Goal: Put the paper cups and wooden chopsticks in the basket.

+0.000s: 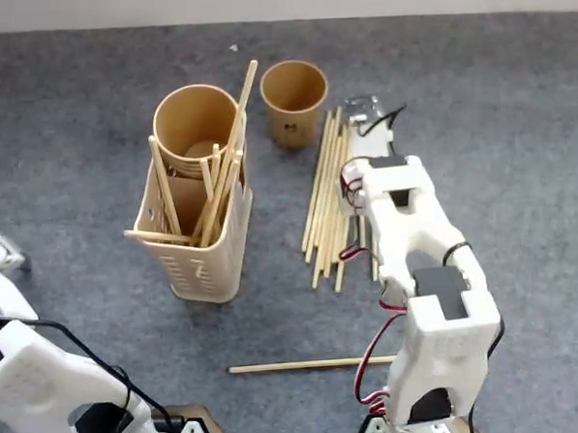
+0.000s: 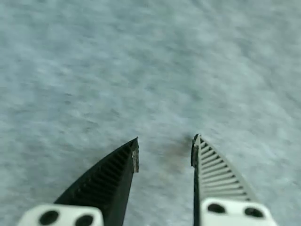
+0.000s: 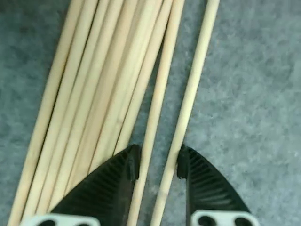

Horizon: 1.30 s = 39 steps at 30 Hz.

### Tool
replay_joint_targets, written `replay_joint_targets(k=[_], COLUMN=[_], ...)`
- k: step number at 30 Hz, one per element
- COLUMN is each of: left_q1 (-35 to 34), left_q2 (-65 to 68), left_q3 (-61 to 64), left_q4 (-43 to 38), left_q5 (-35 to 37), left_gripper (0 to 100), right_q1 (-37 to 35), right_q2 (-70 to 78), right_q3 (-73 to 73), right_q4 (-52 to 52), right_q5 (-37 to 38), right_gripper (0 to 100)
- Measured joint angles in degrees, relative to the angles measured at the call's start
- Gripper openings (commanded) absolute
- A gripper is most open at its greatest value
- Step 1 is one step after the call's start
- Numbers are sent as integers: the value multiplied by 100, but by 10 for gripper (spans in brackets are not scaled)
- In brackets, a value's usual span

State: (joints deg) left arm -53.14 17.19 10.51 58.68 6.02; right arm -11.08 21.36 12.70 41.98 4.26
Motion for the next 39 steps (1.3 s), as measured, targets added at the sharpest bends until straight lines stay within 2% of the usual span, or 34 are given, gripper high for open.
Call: replay_joint_targets(k=[3, 6, 17, 20, 23, 27, 31, 39], left_q1=[-237, -396, -589, -589, -589, -677, -686, -844], left_q2=[0, 0, 0, 0, 0, 0, 0, 0], left_q3=[0, 0, 0, 0, 0, 0, 0, 0], left_q4=[-35, -35, -35, -202, -378, -422, -422, -422], left_q5=[-149, -193, -193, -193, -193, -193, -193, -431], left_gripper=[212, 212, 212, 212, 212, 212, 212, 211], right_q1=[97, 229, 545, 598, 527, -220, -1116, -2708], right_q2=[193, 264, 721, 255, -941, -3200, -5116, -6602], right_q3=[-378, -730, -1319, -1345, -1345, -1345, -1196, 466], right_q4=[299, 571, 1178, 1327, 1345, 1319, 826, -1380], right_q5=[0, -9, -9, -176, -334, -360, -404, -413], right_gripper=[135, 0, 5, 5, 5, 5, 5, 5])
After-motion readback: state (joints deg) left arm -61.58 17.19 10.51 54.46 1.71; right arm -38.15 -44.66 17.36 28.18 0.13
